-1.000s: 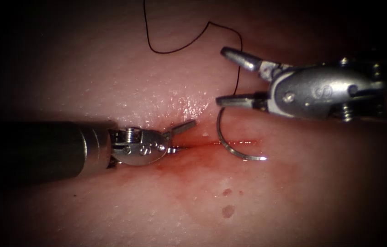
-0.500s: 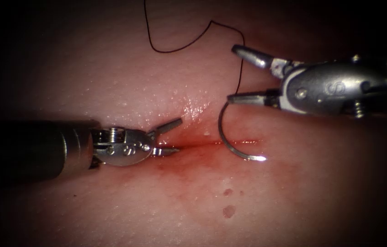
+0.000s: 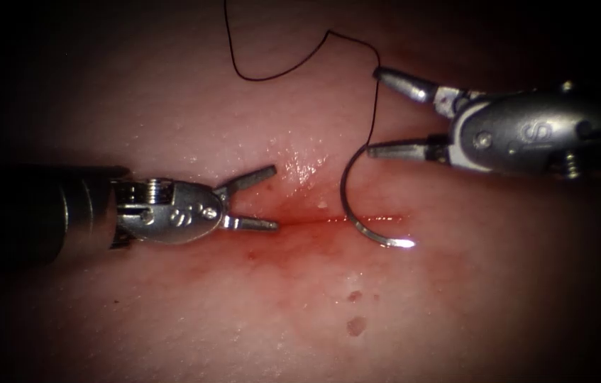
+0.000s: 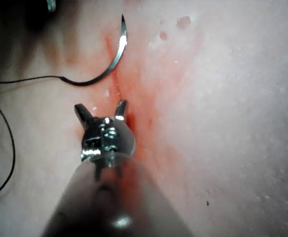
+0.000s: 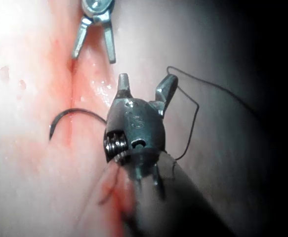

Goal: Wound Closure
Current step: Pick up the needle with the left end-effector

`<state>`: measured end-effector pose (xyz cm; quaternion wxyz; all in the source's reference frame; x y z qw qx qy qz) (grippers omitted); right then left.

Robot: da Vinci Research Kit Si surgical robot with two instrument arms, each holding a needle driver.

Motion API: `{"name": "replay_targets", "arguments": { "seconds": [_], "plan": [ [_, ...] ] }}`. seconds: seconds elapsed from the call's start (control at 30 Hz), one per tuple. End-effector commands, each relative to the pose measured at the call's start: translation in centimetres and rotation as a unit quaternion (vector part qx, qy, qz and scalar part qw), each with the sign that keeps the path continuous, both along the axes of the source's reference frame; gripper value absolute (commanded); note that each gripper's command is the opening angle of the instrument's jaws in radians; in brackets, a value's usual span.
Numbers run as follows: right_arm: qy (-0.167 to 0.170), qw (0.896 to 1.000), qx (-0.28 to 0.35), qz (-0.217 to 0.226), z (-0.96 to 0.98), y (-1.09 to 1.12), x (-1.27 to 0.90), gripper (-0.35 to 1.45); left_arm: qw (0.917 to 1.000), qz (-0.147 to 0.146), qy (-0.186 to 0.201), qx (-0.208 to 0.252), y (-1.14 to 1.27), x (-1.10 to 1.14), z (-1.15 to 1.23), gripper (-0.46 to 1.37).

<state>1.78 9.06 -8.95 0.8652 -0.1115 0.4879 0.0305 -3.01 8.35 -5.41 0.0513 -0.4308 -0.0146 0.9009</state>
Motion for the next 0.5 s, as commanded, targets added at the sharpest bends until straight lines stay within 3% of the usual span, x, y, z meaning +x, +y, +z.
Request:
{"name": "replay_targets", "arguments": {
  "seconds": [0.03,0.3,0.5],
  "plan": [
    [0.000,1.000,0.002,-0.004,0.00,0.00,0.00,1.20,0.9999,0.013,0.005,0.004,0.02,-0.01,-0.01,0.51],
    [0.000,1.000,0.002,-0.005,0.01,0.01,-0.02,1.19,0.9942,0.099,0.003,0.043,0.18,-0.17,-0.04,0.51],
    [0.000,1.000,0.003,-0.006,0.01,0.02,-0.06,1.19,0.9876,0.144,0.010,0.061,0.19,-0.37,-0.02,0.48]
  ]
}}
